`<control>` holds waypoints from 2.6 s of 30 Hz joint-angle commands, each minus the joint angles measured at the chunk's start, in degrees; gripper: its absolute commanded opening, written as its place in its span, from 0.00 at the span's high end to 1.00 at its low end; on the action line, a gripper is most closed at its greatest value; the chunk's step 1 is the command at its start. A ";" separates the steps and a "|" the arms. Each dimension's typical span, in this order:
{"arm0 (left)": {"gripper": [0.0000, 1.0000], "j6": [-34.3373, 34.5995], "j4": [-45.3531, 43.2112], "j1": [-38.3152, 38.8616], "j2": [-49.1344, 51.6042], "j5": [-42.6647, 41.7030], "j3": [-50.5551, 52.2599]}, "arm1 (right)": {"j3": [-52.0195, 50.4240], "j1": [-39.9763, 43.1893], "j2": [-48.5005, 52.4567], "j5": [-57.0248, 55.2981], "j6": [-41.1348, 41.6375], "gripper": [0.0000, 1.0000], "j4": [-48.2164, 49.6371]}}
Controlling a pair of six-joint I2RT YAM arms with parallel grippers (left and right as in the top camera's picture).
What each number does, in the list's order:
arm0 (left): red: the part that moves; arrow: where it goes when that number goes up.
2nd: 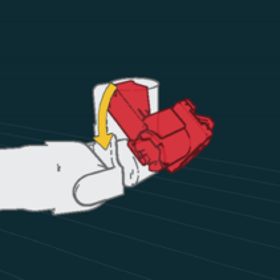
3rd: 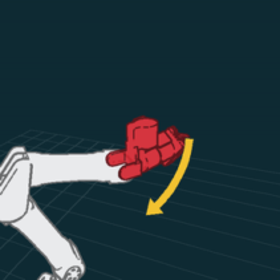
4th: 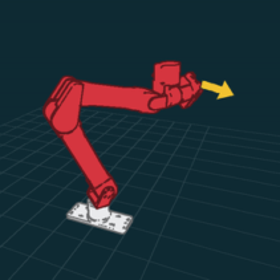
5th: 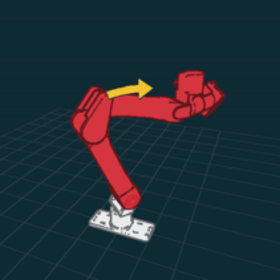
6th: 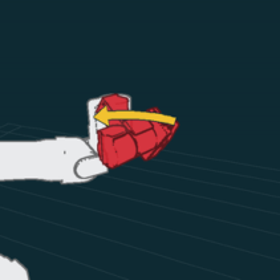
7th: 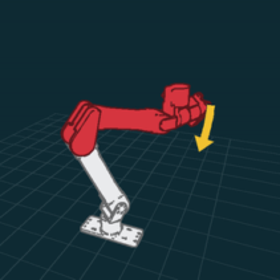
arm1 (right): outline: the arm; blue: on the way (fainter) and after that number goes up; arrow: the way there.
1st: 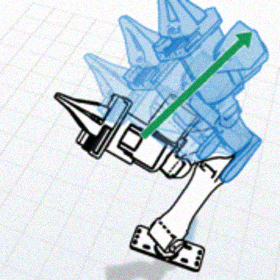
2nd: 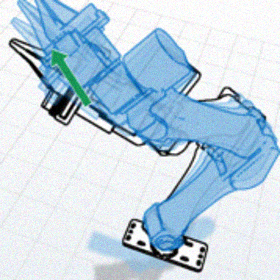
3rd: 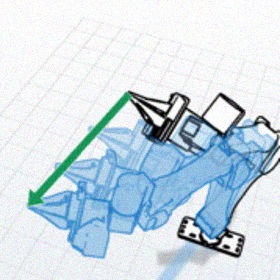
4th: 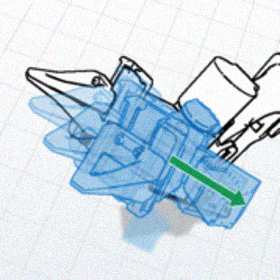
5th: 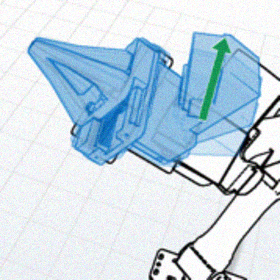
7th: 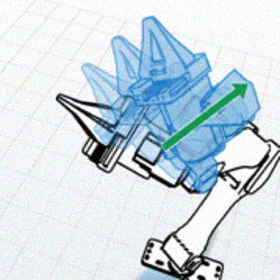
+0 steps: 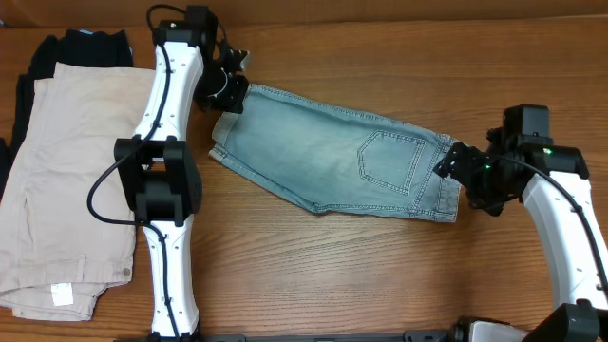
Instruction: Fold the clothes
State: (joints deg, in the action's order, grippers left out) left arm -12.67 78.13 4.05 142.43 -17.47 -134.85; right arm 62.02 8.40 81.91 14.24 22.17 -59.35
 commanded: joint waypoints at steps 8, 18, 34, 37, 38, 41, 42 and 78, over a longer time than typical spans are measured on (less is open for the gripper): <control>0.96 -5.53 -4.20 0.35 -0.24 -2.69 8.94 | -6.36 8.17 0.28 11.10 -10.36 0.13 9.92; 0.96 -1.42 -7.91 0.33 -0.22 3.34 16.41 | -12.98 8.17 4.02 10.27 -10.64 0.13 17.59; 0.96 0.09 -8.13 0.37 -0.24 3.52 16.61 | -30.88 7.63 4.26 9.92 2.23 0.30 42.03; 0.96 0.52 -7.98 0.42 -0.24 3.74 16.63 | -30.88 6.49 4.26 10.05 5.44 0.31 43.91; 0.96 0.94 -7.96 0.46 -0.24 4.37 16.63 | -30.88 5.84 4.26 10.08 6.71 0.33 44.96; 0.96 1.38 -7.91 0.48 -0.24 5.79 16.63 | -30.88 4.83 4.26 9.81 7.06 0.53 46.88; 0.96 2.32 -7.93 0.48 -0.24 5.88 16.63 | -30.88 4.83 4.26 9.62 7.04 0.64 47.28; 0.96 19.37 -7.08 15.08 -0.24 -7.87 16.63 | 21.51 -1.27 2.89 17.79 -12.96 0.96 -0.17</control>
State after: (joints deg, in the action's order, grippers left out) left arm 2.07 70.87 19.73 141.56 -28.80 -118.58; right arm 78.13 10.50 86.04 29.58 6.31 -60.20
